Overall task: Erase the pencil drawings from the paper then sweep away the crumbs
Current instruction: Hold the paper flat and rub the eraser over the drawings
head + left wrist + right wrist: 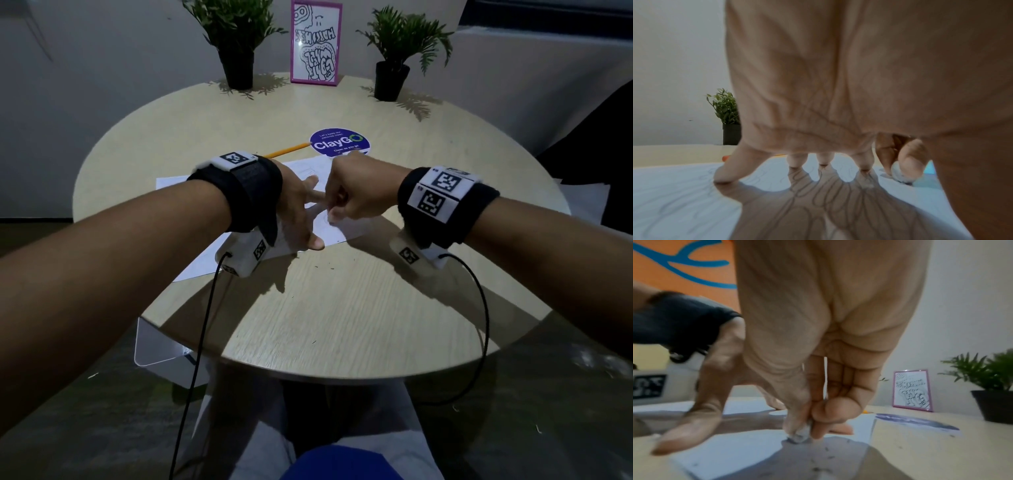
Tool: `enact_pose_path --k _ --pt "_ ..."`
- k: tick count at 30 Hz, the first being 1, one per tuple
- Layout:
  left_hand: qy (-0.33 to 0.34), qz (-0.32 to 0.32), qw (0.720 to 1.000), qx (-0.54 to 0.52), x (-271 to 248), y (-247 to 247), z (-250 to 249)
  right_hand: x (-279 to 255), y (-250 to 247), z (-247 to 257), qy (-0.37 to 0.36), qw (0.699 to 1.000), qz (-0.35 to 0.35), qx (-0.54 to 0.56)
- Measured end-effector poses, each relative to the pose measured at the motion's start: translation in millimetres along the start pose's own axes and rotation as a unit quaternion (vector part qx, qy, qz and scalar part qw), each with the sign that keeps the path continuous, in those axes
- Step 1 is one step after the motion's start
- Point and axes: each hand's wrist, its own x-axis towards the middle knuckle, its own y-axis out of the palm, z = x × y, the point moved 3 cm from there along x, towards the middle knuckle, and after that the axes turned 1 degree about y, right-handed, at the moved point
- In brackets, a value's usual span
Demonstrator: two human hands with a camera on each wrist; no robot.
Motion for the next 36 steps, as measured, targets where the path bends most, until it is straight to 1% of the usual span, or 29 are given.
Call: enact_pose_path --k 2,6,11,15,16,18,20,24,26,28,29,33,34,36 --pt "-0.001 -0.005 1.0 0.005 0.4 0.8 -0.4 1.7 0.4 -4.2 0.016 1.0 -0.015 -0.006" --pt "-0.002 0.008 1.0 -0.028 -2.3 -1.7 3.7 -4.6 5.5 10.6 -0.033 0.999 0.02 0.001" --pt "-0.009 0.009 1.0 -0.007 1.0 0.7 1.3 2.2 -0.6 -8.5 0.025 1.0 -0.012 0.0" --pt "-0.001 0.019 0.999 -0.026 -4.1 -3.0 1.5 -4.2 5.8 11.3 -0.029 0.999 0.024 0.004" --pt "0.0 0.018 0.999 -0.027 -2.8 -3.0 2.1 -3.6 4.3 9.9 -0.025 0.999 0.025 0.01" --pt "0.0 0.016 1.0 -0.009 -1.5 -1.4 0.2 0.5 1.0 -2.5 0.006 1.0 0.004 0.013" --pt "-0.002 0.01 1.0 -0.001 -2.8 -1.0 -1.4 3.0 -0.3 -8.8 0.024 1.0 -0.012 -0.002" --pt "-0.006 0.02 0.999 -0.037 -7.5 -3.7 -0.1 -3.6 5.2 11.2 -0.026 0.999 0.02 0.001" --pt "-0.006 0.017 0.999 -0.039 -5.9 -3.6 0.7 -0.9 2.3 5.9 -0.004 1.0 0.014 0.013" --pt "-0.004 0.009 1.0 -0.019 -5.7 -2.4 -0.7 2.9 0.6 -4.7 0.032 0.999 -0.014 0.013" --pt "-0.004 0.005 1.0 -0.016 -7.1 -2.8 -1.5 3.9 1.6 -5.6 0.038 0.999 -0.02 0.012" --pt "-0.012 0.014 0.999 -0.038 -14.9 -6.2 -2.3 -0.5 6.6 15.5 -0.017 1.0 0.015 0.02" --pt "-0.011 0.009 0.999 -0.042 -16.4 -7.4 -3.1 0.7 4.8 15.2 -0.015 1.0 0.015 0.019" --pt "-0.011 0.0 0.999 -0.046 -20.1 -8.0 -5.0 5.8 1.9 5.4 0.009 1.0 -0.009 0.01"
